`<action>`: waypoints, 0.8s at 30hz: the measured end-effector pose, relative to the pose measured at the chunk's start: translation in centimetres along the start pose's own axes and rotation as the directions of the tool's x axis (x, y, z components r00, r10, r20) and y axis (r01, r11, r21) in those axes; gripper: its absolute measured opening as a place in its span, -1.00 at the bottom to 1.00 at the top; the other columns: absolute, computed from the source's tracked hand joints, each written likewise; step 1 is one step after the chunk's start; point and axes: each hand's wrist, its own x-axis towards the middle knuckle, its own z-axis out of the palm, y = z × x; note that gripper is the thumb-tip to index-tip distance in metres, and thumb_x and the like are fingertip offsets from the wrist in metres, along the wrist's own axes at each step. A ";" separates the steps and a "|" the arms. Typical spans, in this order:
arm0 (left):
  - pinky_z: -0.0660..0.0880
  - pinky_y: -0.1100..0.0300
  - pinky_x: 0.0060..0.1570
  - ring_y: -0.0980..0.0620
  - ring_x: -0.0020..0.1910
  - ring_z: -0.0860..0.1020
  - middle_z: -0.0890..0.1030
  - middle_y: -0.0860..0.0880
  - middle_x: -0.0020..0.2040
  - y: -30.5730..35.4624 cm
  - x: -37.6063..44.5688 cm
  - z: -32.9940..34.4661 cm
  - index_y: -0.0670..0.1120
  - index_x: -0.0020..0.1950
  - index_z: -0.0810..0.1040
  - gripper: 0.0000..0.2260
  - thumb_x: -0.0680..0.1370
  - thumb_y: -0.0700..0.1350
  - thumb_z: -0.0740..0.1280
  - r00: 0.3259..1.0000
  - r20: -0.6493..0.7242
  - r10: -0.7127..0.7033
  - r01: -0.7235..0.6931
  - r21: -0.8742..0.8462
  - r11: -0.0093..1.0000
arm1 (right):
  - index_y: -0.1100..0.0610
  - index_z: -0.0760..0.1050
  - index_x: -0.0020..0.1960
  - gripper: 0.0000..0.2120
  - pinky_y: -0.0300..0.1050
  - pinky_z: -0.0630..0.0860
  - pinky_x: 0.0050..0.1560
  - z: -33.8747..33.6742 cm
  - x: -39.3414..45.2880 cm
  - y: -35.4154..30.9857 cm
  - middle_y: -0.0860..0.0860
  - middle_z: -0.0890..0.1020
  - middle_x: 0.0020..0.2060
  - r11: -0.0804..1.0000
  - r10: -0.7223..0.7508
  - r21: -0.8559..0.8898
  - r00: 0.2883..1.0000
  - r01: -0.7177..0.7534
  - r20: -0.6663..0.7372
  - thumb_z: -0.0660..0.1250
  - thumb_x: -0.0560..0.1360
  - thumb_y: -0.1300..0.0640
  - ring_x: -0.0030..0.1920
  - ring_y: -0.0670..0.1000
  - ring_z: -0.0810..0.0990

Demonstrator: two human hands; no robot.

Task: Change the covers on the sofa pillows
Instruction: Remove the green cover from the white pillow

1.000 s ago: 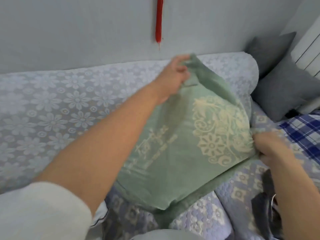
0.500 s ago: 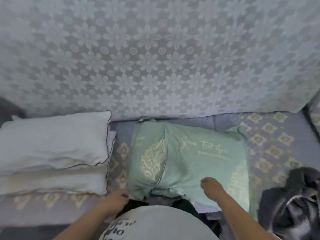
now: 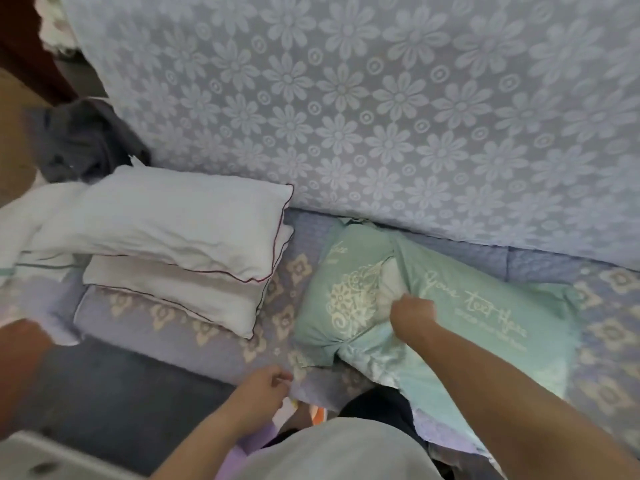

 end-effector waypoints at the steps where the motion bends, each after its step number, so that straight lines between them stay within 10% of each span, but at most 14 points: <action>1: 0.53 0.35 -0.07 0.15 -0.09 0.60 0.63 0.05 0.02 0.7 -0.2 -0.1 0.07 0.15 0.54 -0.86 0.66 -0.11 0.23 0.999 -0.002 0.033 -0.033 0.014 0.999 | 0.02 0.39 0.44 -0.56 -0.01 0.45 0.26 -0.4 -1.0 0.3 0.04 0.40 0.36 1.000 -0.002 -0.003 0.999 0.002 -0.040 0.28 0.57 0.10 0.34 0.07 0.47; 5: 0.52 0.32 -0.04 0.09 -0.06 0.60 0.60 0.09 -0.04 4.4 1.2 0.1 0.12 0.07 0.52 -0.85 0.65 -0.12 0.21 0.975 -0.020 0.223 -0.218 0.146 0.965 | 0.13 0.54 0.16 -0.74 -0.05 0.46 -0.05 -0.8 -7.2 -0.4 0.10 0.49 0.11 0.987 -0.141 0.030 0.949 0.156 -0.281 0.35 0.47 0.21 0.12 0.15 0.52; 8: 0.50 0.11 0.17 -0.06 0.16 0.60 0.64 -0.03 0.18 8.5 3.8 1.4 0.03 0.26 0.55 -0.77 0.64 -0.03 0.21 0.924 -0.001 0.382 -0.370 0.245 0.896 | 0.06 0.48 -0.36 -0.64 -0.11 0.37 -0.53 0.3 -11.9 -0.1 0.01 0.48 -0.33 0.989 -0.069 0.096 0.920 0.114 -0.386 0.58 -0.02 0.28 -0.35 0.06 0.49; 11: 0.46 0.03 0.22 -0.14 0.25 0.53 0.53 -0.09 0.27 13.4 5.2 4.0 -0.04 0.35 0.40 -0.62 0.62 0.14 0.22 0.882 -0.024 0.471 -0.437 0.335 0.835 | 0.02 0.36 -0.48 -0.54 -0.20 0.11 -0.55 0.5 -15.9 0.6 -0.05 0.41 -0.44 0.988 0.011 0.145 0.911 0.053 -0.412 0.52 -0.18 0.36 -0.48 -0.01 0.41; 14: 0.47 -0.03 0.11 -0.21 0.22 0.52 0.39 -0.13 0.26 15.9 4.8 7.0 -0.07 0.30 0.31 -0.51 0.57 0.27 0.21 0.894 -0.103 0.437 -0.341 0.476 0.811 | 0.01 0.36 -0.47 -0.56 -0.18 0.09 -0.49 -0.5 -19.4 0.1 -0.05 0.42 -0.44 0.988 0.025 0.150 0.903 0.044 -0.428 0.48 -0.17 0.37 -0.47 -0.02 0.42; 19: 0.51 0.03 0.07 -0.15 0.21 0.58 0.49 -0.15 0.30 16.6 5.8 6.9 -0.12 0.29 0.36 -0.70 0.57 -0.09 0.21 0.895 -0.090 0.436 -0.285 0.637 0.716 | 0.17 0.50 -0.03 -0.73 -0.04 0.28 -0.21 1.6 -22.5 -1.8 0.11 0.49 -0.01 0.948 0.111 0.317 0.934 0.003 -0.339 0.29 0.37 0.45 0.00 0.15 0.47; 24: 0.50 0.12 0.13 -0.16 0.22 0.59 0.60 -0.16 0.25 17.6 3.6 5.0 -0.16 0.25 0.54 -0.69 0.54 -0.13 0.24 0.899 0.175 0.402 -0.408 0.670 0.620 | 0.14 0.51 0.09 -0.73 -0.16 0.26 -0.23 4.6 -22.6 -3.7 0.08 0.50 0.10 0.828 0.263 0.552 0.938 -0.098 -0.228 0.19 0.45 0.34 0.08 0.13 0.48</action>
